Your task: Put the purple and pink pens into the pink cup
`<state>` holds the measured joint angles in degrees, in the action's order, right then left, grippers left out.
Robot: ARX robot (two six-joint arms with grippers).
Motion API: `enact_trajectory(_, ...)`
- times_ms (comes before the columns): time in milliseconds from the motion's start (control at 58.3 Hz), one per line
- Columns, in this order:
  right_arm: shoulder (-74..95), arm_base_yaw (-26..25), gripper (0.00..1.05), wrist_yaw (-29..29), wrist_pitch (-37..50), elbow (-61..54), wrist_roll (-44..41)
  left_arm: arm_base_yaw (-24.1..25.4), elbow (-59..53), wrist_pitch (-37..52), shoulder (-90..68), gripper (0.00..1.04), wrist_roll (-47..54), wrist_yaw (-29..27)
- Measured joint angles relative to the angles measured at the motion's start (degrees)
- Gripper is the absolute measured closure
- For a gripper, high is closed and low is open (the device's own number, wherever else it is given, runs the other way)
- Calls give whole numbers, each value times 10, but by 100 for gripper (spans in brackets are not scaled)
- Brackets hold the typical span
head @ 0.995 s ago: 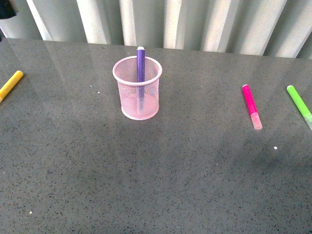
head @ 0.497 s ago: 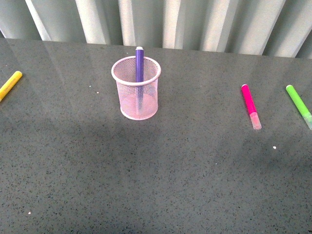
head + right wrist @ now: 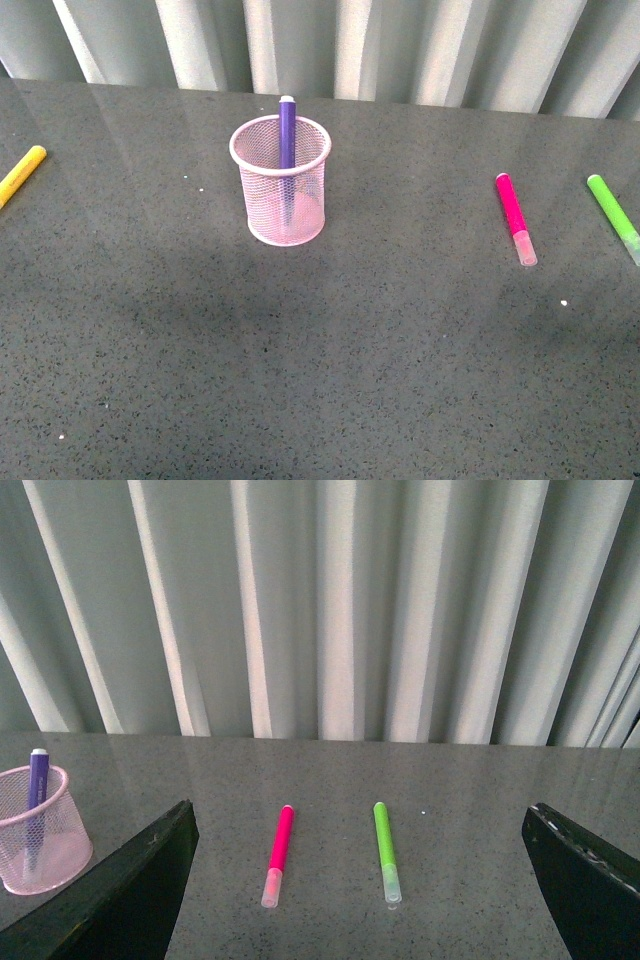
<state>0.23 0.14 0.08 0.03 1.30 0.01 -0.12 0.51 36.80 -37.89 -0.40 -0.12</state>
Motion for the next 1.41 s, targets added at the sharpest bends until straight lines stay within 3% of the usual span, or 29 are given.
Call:
enact_trajectory(618, 0, 0, 7, 0, 0, 0, 0, 0, -1, -189, 202, 101, 0, 0)
enact_trajectory(1046, 0, 0, 7, 0, 0, 0, 0, 0, 0, -269, 282, 101, 0, 0)
enact_trajectory(1149, 0, 0, 7, 0, 0, 0, 0, 0, 0, -360, 354, 101, 0, 1)
enact_trajectory(1407, 0, 0, 7, 0, 0, 0, 0, 0, 0, -367, 376, 101, 0, 1)
